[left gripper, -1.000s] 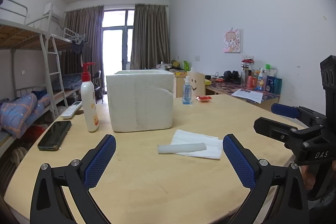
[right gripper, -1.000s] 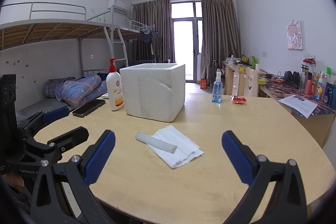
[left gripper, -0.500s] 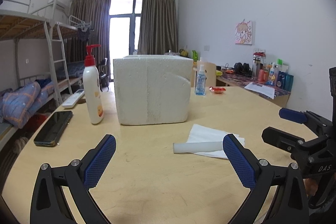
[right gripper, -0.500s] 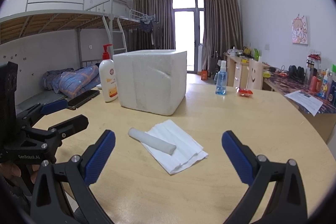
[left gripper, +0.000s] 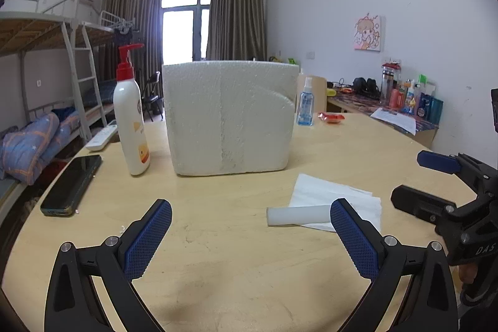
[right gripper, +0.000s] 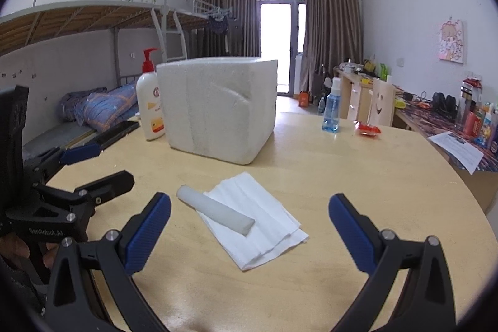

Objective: Organize soft objects
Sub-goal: 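Approach the white foam tube with the right tool and grasp it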

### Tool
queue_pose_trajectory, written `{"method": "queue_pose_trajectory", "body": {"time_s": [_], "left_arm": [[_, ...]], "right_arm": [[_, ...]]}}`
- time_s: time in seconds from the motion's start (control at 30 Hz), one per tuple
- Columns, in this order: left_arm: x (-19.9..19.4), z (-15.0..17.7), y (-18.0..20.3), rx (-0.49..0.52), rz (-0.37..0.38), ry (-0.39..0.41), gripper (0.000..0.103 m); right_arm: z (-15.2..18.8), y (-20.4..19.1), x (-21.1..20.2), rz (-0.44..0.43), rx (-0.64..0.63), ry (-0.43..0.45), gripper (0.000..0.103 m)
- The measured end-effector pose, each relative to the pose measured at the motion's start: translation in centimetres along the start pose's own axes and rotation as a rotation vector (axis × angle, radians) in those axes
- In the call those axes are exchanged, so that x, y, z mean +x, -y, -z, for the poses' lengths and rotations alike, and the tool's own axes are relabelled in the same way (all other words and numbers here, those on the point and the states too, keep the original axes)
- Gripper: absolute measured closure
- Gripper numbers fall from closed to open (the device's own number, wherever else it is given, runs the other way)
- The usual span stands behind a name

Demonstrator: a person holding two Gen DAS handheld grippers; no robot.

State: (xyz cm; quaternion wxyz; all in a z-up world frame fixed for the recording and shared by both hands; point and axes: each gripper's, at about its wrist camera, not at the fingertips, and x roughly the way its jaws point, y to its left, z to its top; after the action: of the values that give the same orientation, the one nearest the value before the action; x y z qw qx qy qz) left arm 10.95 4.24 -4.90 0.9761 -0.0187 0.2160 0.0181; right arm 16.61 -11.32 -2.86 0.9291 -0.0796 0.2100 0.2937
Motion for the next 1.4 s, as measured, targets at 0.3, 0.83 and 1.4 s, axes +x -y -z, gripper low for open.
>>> {"method": "queue_pose_trajectory", "body": {"time_s": [0.3,0.83,1.4], "left_arm": [[1.8,0.2,-0.6,-0.045,0.044,-0.081,0.001],[2.3,0.5,-1.3,-0.088,0.074,-0.128,0.001],[2.7,0.5,-1.2,-0.085,0.101,-0.155,0.001]], "right_arm": [[-0.4,0.0,2.6,-0.093,-0.058,-0.102,0.001],[-1.2,-0.8,6.7,-0.243,-0.204,-0.277,0.051],[0.1,-1.3,8.8,-0.259,-0.323,-0.365,0.059]]}}
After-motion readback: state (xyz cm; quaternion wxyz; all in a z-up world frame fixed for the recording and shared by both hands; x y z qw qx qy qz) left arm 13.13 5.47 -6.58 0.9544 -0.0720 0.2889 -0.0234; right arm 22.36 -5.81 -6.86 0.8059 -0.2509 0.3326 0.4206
